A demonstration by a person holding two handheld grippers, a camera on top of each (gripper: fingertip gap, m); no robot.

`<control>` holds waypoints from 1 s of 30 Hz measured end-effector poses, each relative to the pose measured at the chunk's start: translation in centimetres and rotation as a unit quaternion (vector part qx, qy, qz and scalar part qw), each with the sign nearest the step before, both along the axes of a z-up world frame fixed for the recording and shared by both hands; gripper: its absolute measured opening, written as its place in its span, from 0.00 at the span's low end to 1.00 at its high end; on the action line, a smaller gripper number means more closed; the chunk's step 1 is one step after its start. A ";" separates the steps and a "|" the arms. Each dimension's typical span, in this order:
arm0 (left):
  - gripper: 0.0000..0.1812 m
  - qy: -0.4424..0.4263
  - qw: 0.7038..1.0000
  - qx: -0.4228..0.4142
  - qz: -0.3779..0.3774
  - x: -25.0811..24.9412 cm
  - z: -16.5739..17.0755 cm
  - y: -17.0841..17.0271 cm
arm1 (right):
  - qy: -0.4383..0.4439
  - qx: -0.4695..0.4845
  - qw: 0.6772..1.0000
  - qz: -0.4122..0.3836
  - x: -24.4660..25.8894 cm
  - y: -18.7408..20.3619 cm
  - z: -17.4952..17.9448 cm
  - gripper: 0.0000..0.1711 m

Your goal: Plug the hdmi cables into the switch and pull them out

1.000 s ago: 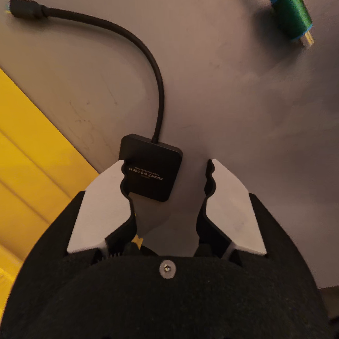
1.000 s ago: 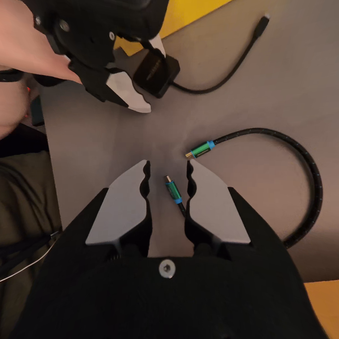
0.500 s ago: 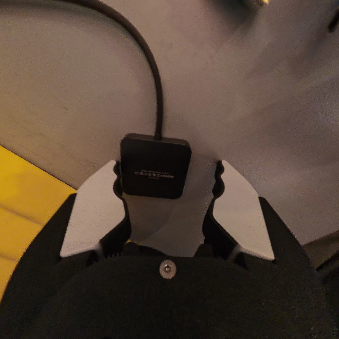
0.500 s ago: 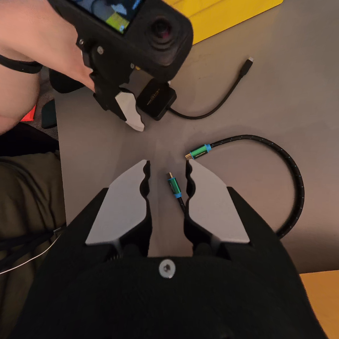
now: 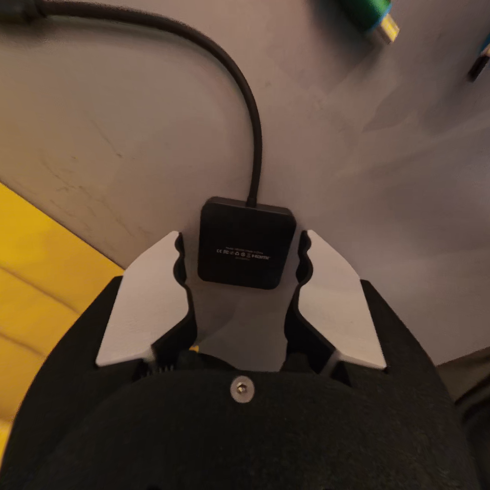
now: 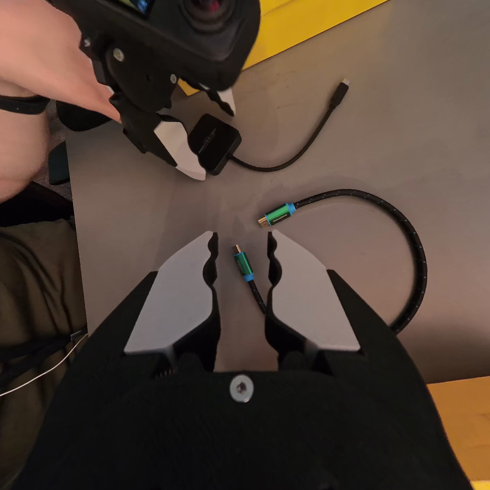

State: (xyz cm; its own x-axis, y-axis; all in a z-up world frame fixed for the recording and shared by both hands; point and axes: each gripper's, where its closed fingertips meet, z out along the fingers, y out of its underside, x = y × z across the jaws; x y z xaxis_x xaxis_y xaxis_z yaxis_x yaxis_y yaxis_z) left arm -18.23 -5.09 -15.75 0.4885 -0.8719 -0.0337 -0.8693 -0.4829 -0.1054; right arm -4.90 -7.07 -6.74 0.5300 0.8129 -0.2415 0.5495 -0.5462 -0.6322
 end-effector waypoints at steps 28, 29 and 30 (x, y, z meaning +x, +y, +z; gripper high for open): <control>0.07 -0.207 0.942 0.264 0.018 8.9 8.2 4.2 | 0.093 0.015 0.996 -0.013 0.7 0.0 3.9 0.18; 0.07 -0.216 0.931 0.293 0.003 8.8 9.5 3.9 | 0.112 0.011 0.994 -0.008 -0.2 0.1 3.8 0.18; 0.06 -0.216 0.922 0.320 -0.015 8.7 10.5 3.6 | 0.134 0.008 0.991 -0.003 -1.2 0.1 3.8 0.18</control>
